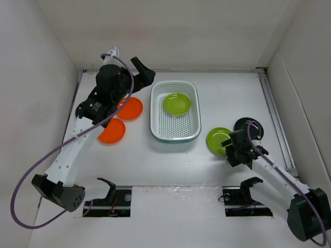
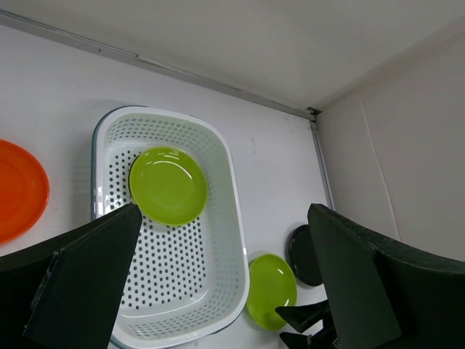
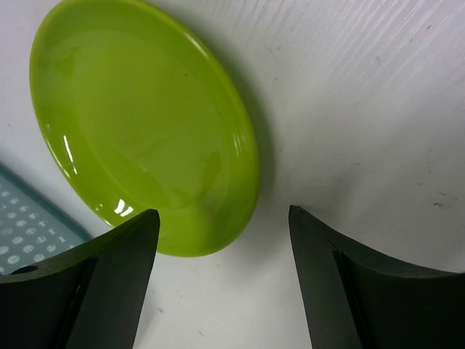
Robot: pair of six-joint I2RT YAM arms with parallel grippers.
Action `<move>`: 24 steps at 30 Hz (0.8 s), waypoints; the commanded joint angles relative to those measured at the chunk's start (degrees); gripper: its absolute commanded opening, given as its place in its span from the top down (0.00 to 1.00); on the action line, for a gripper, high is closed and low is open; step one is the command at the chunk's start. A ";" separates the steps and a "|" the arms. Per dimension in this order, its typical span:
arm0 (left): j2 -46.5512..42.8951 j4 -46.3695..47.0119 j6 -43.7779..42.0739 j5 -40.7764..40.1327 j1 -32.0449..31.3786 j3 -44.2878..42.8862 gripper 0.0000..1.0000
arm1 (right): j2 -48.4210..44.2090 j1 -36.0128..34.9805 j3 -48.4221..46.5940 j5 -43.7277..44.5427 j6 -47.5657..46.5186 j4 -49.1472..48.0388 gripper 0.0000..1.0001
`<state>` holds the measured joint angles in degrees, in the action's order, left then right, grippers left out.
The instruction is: Place the plates into the plastic bin on the countertop
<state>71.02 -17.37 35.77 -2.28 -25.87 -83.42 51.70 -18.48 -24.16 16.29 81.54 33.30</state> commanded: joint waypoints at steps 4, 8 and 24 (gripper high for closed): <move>-1.59 2.07 -1.05 1.66 0.03 -1.66 0.00 | -3.26 -9.45 -3.16 4.17 9.15 0.18 0.19; -1.59 2.60 -1.05 3.16 0.03 -1.66 0.00 | -6.97 -14.65 -3.35 10.07 20.05 3.88 0.19; -2.65 2.60 -1.58 5.36 0.03 -1.66 0.00 | 6.03 -18.00 -4.57 12.70 29.20 7.12 0.26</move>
<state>70.54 -17.34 35.33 2.15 -25.87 -83.50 56.58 -37.08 -25.76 25.32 109.36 36.99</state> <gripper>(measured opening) 0.993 0.744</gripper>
